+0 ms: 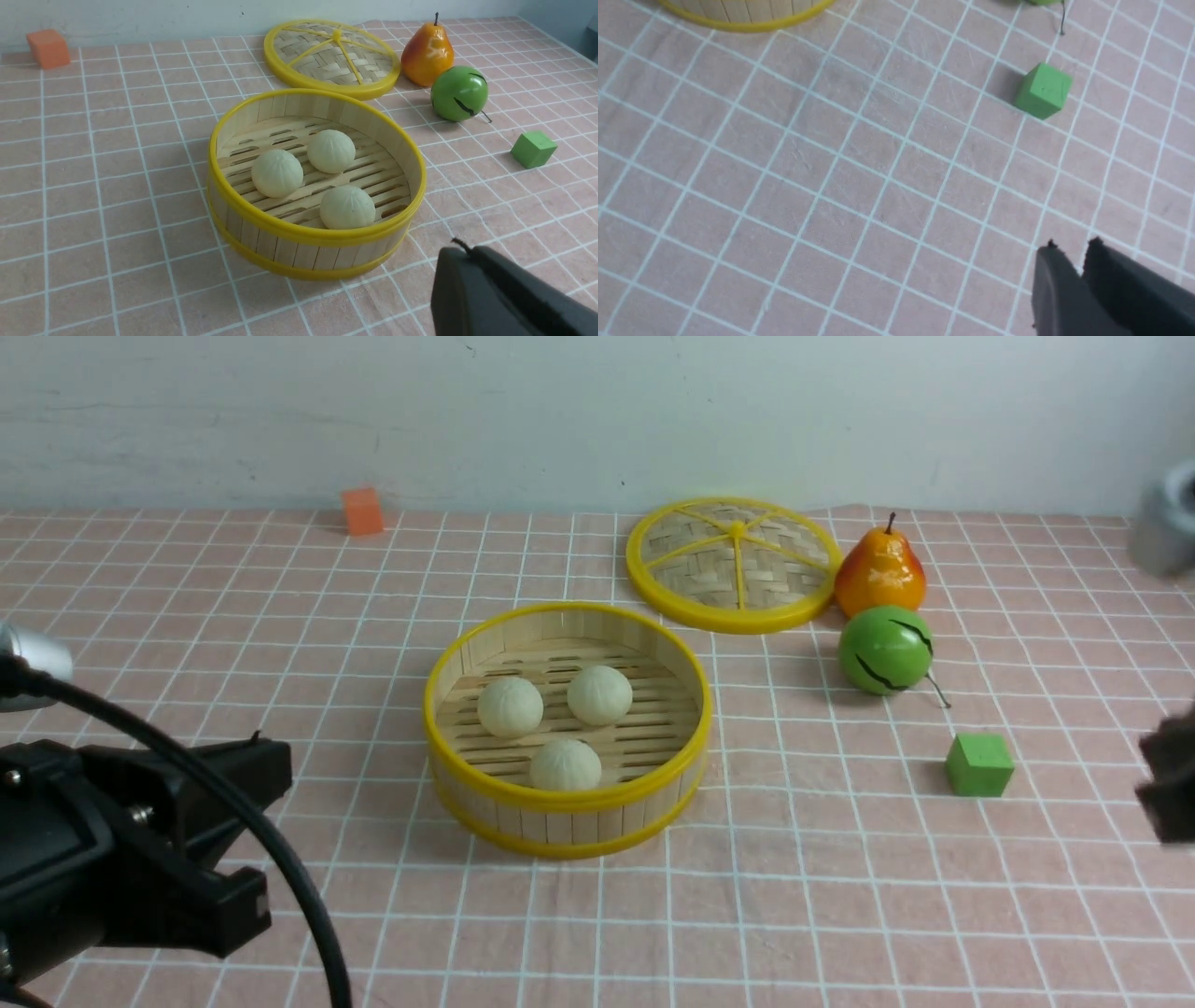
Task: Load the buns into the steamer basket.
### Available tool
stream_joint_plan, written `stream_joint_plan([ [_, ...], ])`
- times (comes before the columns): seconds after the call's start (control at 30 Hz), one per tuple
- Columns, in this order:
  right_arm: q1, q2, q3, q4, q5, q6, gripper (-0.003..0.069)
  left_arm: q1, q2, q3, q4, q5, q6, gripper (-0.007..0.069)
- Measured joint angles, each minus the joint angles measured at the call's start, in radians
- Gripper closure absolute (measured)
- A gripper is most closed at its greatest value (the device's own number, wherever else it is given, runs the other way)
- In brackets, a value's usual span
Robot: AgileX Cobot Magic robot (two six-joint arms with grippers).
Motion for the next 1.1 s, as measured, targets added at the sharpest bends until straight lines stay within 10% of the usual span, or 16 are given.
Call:
stream_joint_plan([
  [0.47,0.0,-0.34,0.855,0.0,-0.989,0.194,0.0679,0.0,0.0,0.0,0.0,0.0,0.0,0.0635],
  [0.73,-0.009,-0.398,0.995,-0.003,-0.975,0.194,0.0678,0.0,0.0,0.0,0.0,0.001,0.0,0.063],
  [1.1,-0.397,-0.948,0.995,0.071,-0.763,0.166,0.0676,0.0,0.001,0.0,0.0,0.007,0.0,0.0625],
])
